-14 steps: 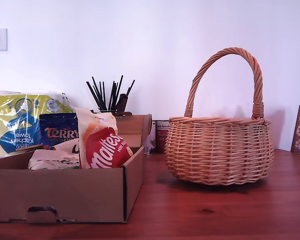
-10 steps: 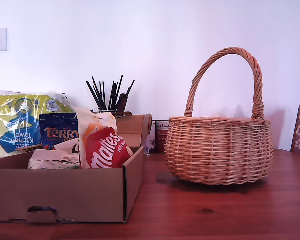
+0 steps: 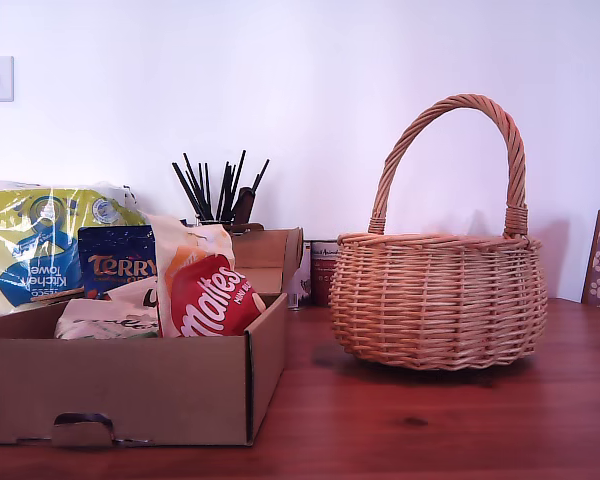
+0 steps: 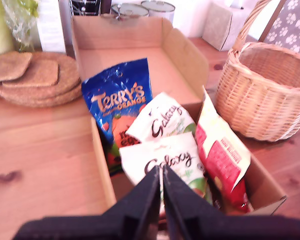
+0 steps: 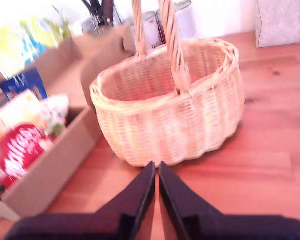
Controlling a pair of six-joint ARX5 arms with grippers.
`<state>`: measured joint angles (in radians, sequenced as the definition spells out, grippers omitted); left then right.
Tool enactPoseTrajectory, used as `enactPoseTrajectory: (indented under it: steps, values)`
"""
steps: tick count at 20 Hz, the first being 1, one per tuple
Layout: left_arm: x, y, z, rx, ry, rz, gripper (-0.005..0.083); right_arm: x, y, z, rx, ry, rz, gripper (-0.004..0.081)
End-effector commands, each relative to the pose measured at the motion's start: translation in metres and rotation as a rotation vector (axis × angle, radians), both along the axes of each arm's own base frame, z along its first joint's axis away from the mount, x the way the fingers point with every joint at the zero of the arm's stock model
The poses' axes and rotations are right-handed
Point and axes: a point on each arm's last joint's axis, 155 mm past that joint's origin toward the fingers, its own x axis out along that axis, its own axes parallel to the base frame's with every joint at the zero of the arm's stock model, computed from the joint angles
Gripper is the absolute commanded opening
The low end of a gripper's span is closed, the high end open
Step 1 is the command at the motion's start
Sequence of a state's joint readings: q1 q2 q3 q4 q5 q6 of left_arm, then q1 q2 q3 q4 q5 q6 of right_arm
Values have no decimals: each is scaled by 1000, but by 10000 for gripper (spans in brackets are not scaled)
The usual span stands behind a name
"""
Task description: Move the bags of Easter eggs from the cardboard box on the left into the woven basket on the right side.
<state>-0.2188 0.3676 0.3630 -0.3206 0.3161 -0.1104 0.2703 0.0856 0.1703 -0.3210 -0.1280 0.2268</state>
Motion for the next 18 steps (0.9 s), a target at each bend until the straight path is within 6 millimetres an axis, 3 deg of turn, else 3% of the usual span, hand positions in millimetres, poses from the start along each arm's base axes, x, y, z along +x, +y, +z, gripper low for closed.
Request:
enactPoseTrajectory:
  steps: [1, 5, 9, 11, 12, 15, 16, 18]
  values:
    - [-1, -8, 7, -2, 7, -44, -24, -3, 6, 24, 24, -37, 29, -13]
    - [-4, -31, 10, 114, 53, -199, -24, -16, 24, 46, 23, 4, 130, -12]
    - [-2, -65, 7, 284, 86, -399, -24, -28, 35, 40, -157, 116, 239, -12]
    - [1, -87, 12, 296, 91, -477, -16, -24, 37, 40, -188, 147, 242, -12]
    - [3, -97, 12, 296, 97, -506, 89, -23, 39, 40, -194, 156, 247, -12]
    - [24, -116, 6, 258, 142, -478, 743, -19, 41, 36, -204, 188, 250, -12]
    - [34, -116, 2, 253, 168, -435, 787, -18, 41, 34, -206, 195, 251, -12]
    - [54, -113, -9, 252, 215, -347, 781, -18, 41, 33, -207, 200, 252, -12]
